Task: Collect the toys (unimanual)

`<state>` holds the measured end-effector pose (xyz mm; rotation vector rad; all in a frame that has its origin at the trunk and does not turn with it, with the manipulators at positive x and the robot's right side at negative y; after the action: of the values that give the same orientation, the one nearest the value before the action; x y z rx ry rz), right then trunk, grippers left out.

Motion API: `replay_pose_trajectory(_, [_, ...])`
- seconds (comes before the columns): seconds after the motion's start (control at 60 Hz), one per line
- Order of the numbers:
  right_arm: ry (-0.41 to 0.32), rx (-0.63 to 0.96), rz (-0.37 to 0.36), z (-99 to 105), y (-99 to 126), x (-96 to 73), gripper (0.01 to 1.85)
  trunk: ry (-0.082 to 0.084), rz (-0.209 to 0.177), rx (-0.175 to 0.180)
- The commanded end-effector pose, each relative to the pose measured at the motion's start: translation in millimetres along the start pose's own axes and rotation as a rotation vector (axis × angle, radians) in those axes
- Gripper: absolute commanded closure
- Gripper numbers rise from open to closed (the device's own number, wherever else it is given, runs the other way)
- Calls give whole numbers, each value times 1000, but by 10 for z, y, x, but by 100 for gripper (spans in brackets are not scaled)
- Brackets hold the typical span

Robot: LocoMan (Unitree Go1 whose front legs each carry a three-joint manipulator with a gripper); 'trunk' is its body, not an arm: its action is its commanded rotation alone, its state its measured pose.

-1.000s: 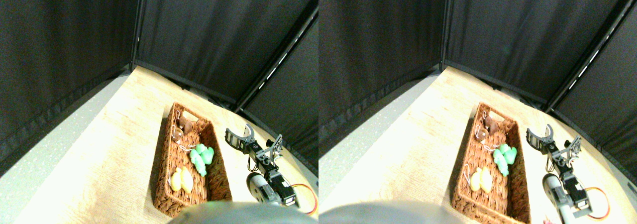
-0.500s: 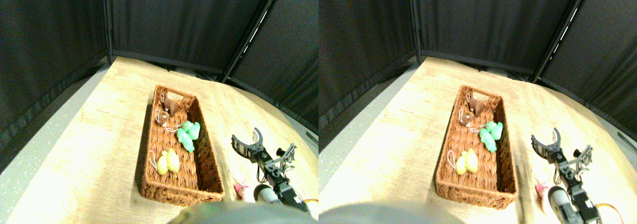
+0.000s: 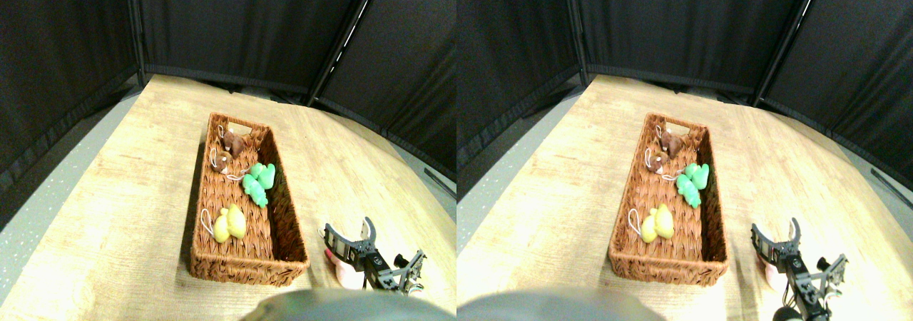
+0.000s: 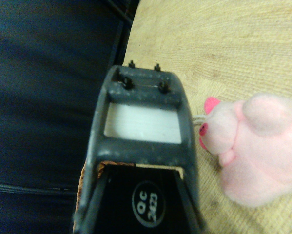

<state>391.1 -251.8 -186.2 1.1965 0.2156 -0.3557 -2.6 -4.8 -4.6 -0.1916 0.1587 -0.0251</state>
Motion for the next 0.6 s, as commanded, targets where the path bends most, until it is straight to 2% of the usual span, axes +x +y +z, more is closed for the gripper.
replay_pose_trajectory(0.017, [-42, -6, -23, 17, -17, -67, 102, 14, -7, -13])
replay_pose_trajectory(0.083, [-48, -14, -33, 29, -74, -95, 95, 14, -7, -10])
replay_pose_trajectory(0.183, [-55, 6, -46, 49, -172, -133, 95, 15, -9, -6])
replay_pose_trajectory(0.25, [-45, 25, -52, 60, -218, -143, 98, 15, -13, -3])
replay_pose_trajectory(0.433, [-76, 24, -97, 100, -354, -176, 105, 15, -17, 0])
replay_pose_trajectory(0.6, [-102, 12, -103, 140, -486, -129, 108, 16, -15, 2])
